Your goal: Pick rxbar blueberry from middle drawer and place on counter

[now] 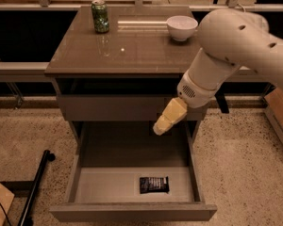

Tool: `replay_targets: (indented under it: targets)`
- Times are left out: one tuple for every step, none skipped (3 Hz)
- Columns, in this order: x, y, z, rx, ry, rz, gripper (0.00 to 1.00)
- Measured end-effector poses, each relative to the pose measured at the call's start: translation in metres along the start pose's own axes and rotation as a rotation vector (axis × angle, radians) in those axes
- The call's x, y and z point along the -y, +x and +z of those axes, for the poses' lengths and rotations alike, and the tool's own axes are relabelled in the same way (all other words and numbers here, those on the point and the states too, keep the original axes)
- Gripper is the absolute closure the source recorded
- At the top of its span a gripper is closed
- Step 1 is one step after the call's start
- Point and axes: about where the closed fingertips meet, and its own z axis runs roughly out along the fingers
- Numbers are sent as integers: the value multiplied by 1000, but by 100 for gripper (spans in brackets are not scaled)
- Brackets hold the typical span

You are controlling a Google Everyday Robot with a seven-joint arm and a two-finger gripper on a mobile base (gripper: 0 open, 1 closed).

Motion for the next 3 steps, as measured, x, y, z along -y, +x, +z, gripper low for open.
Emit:
replay_targets:
  targets:
    - [5, -15, 63, -35, -63, 111, 0]
    - [6, -15, 72, -44, -73, 131, 0]
    - [4, -15, 80, -45, -74, 196, 0]
